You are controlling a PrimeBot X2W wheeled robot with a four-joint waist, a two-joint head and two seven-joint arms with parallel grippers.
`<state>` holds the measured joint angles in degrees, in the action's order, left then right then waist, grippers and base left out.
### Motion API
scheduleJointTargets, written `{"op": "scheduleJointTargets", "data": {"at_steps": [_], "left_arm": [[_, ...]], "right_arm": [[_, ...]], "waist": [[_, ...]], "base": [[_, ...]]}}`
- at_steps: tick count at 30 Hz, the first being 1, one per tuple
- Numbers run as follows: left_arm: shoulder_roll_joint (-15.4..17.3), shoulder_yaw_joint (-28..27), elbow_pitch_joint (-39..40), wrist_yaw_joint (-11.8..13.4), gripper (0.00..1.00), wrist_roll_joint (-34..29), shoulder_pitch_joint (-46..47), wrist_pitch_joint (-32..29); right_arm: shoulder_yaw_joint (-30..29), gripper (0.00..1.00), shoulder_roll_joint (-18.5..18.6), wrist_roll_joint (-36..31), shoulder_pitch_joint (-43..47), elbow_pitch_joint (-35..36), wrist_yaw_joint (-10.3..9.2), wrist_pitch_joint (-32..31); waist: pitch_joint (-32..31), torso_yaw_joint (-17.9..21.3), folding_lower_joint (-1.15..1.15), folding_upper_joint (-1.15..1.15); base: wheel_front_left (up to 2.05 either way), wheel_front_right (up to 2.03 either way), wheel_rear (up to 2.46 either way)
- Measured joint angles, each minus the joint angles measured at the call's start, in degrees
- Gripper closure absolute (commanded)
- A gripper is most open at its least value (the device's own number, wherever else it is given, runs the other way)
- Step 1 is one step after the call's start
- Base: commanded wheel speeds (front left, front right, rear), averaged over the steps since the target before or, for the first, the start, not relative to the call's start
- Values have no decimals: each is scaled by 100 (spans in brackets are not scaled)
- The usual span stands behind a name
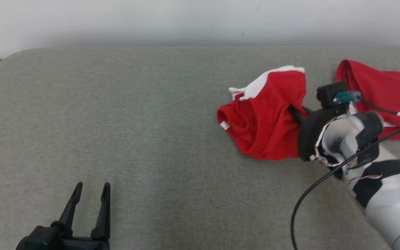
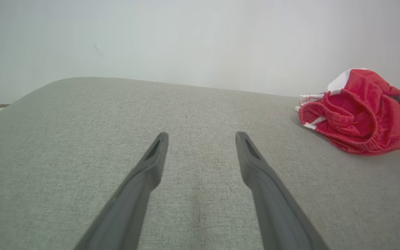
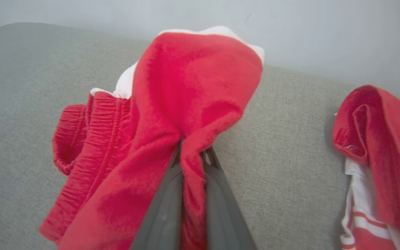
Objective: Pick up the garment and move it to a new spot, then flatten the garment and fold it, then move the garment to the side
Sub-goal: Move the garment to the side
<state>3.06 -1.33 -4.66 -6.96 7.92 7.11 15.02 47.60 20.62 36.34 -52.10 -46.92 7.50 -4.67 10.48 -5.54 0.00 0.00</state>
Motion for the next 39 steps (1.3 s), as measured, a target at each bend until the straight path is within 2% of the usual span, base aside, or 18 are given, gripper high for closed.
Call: {"op": "scheduleJointTargets", "data": {"at_steps": [9,21,32,39], "left_arm": [[125,-124,137,-27,0,-47,51,-1],[320,-214,354,-44,0,-44,96,-1],[464,-277,490,-49,0,-36,108,-1],[576,-275,557,-49,0,14,160,-1]], "right_arm": [[368,100,755,120,-603,433,0,-404],[411,100,1491,363,-1077,508,0,-671],[256,100,1997,552,-1440,430,1,-856],[137,100,2118,549,-1535,200,1,-872]], "waist": [[192,458,0,0],[545,702,0,0],[787,830,0,0],[970,838,0,0]], "base": [[0,0,0],[0,0,0],[0,0,0],[0,0,0]]}}
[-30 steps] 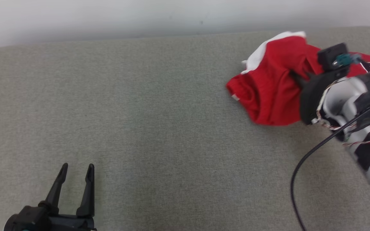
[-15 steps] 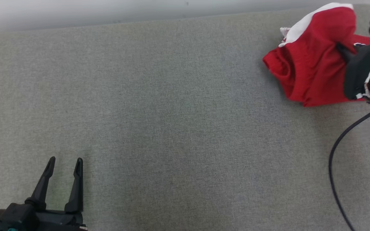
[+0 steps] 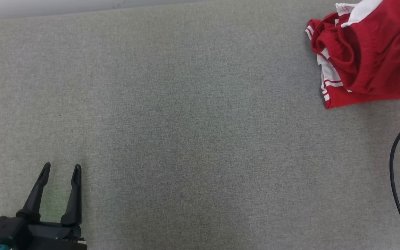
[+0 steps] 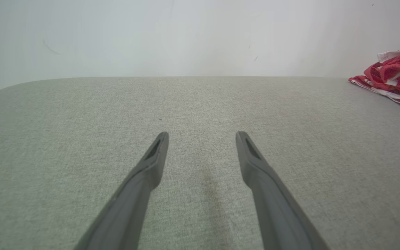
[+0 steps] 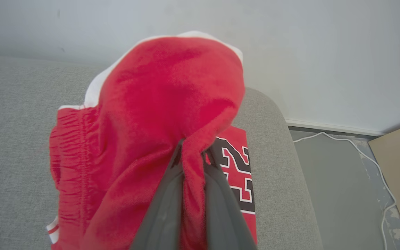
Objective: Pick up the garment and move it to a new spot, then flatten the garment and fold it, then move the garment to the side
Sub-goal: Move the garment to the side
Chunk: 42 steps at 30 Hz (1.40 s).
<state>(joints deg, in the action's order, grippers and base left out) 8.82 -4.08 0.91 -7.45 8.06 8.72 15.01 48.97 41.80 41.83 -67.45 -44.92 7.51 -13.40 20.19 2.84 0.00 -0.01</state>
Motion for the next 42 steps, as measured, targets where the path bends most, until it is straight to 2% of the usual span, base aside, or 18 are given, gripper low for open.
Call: {"op": "scheduleJointTargets", "data": {"at_steps": [12,13,14,15,16,17,30,36,42], "left_arm": [[91,-20,24,0,0,33,70,0],[91,-21,24,0,0,33,70,0],[92,-23,24,0,0,34,71,0],[96,-26,23,0,0,34,71,0],[94,-25,20,0,0,34,73,0],[94,-25,14,0,0,34,75,0],[2,-54,-88,0,0,33,97,0],[-130,-79,-107,0,0,30,58,0],[-282,-140,-118,0,0,-16,-132,0]], "right_arm": [[-180,100,-48,-166,-48,-465,0,146],[-204,95,-71,-185,-51,-524,0,159],[-221,73,-89,-222,-57,-598,0,155],[-214,32,-99,-286,-61,-643,0,152],[-218,5,-108,-333,-68,-691,0,146],[-224,0,-122,-360,-72,-734,0,148],[-368,0,-219,-879,-261,-1017,0,593],[-755,0,-375,-897,-242,-982,0,1307],[-1035,0,-666,-744,233,-726,0,1991]], "waist": [[238,-64,0,1],[252,-76,0,1],[263,-86,0,1],[271,-96,0,1],[276,-106,0,1],[278,-116,0,1],[83,-146,-1,1],[-127,-158,-1,1],[-451,-172,-1,1]], "base": [[0,0,0],[0,0,0],[0,0,0],[0,0,0],[0,0,0],[0,0,0],[0,0,0],[0,0,0],[0,0,0]]}}
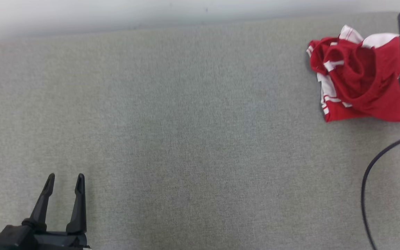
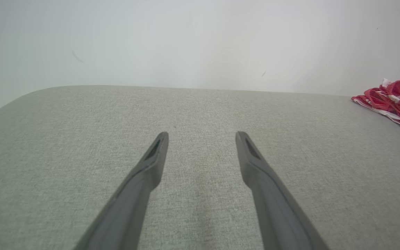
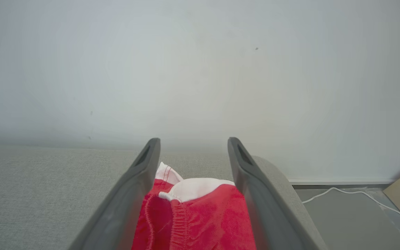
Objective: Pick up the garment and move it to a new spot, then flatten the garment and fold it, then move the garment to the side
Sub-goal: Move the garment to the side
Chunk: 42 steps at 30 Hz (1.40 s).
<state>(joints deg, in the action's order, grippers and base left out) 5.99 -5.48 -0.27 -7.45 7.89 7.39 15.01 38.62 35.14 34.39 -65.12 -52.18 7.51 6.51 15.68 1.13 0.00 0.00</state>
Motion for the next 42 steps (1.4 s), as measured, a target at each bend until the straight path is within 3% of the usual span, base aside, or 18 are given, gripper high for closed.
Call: {"op": "scheduleJointTargets", "data": {"at_steps": [12,32,37,42], "left_arm": [[-189,-136,13,8,0,-81,-270,1],[-287,-49,-58,58,0,-129,-514,0],[-293,-7,-98,100,0,-115,-601,0],[-301,13,-121,149,0,-94,-633,0]], "right_arm": [[-804,0,-649,47,1334,875,0,778],[-2619,0,-1884,-1441,3867,3041,0,847],[-2725,0,-2275,-1572,4419,3494,0,837],[-2743,0,-2438,-1800,4864,3764,0,837]], "waist": [[-643,-55,0,0],[-1266,-310,0,0],[-1367,-388,0,0],[-1469,-440,0,0]], "base": [[0,0,0],[0,0,0],[0,0,0],[0,0,0]]}}
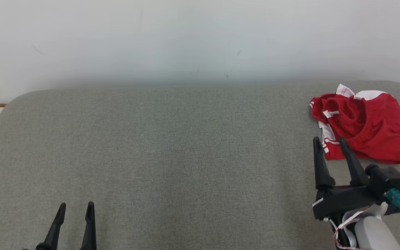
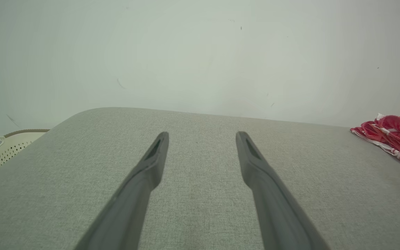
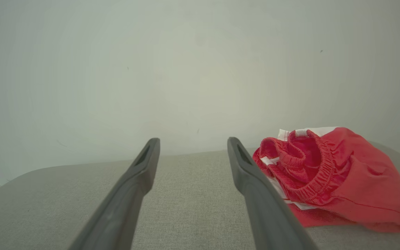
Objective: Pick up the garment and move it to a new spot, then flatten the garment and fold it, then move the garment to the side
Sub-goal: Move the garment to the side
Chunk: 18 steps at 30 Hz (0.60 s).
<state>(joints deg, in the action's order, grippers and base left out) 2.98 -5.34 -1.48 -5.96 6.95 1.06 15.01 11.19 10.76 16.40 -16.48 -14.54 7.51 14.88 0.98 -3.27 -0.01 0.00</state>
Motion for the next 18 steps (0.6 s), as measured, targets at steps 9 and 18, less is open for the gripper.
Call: {"op": "scheduleJointTargets", "data": {"at_steps": [9,18], "left_arm": [[-4,47,-20,19,0,30,-112,0],[-7,43,-31,77,0,23,-223,0]], "right_arm": [[-42,0,-283,-470,570,335,0,3],[-123,0,-494,-976,1064,630,0,9]], "waist": [[-141,-39,0,0],[-205,-71,0,0]], "base": [[0,0,0],[0,0,0]]}}
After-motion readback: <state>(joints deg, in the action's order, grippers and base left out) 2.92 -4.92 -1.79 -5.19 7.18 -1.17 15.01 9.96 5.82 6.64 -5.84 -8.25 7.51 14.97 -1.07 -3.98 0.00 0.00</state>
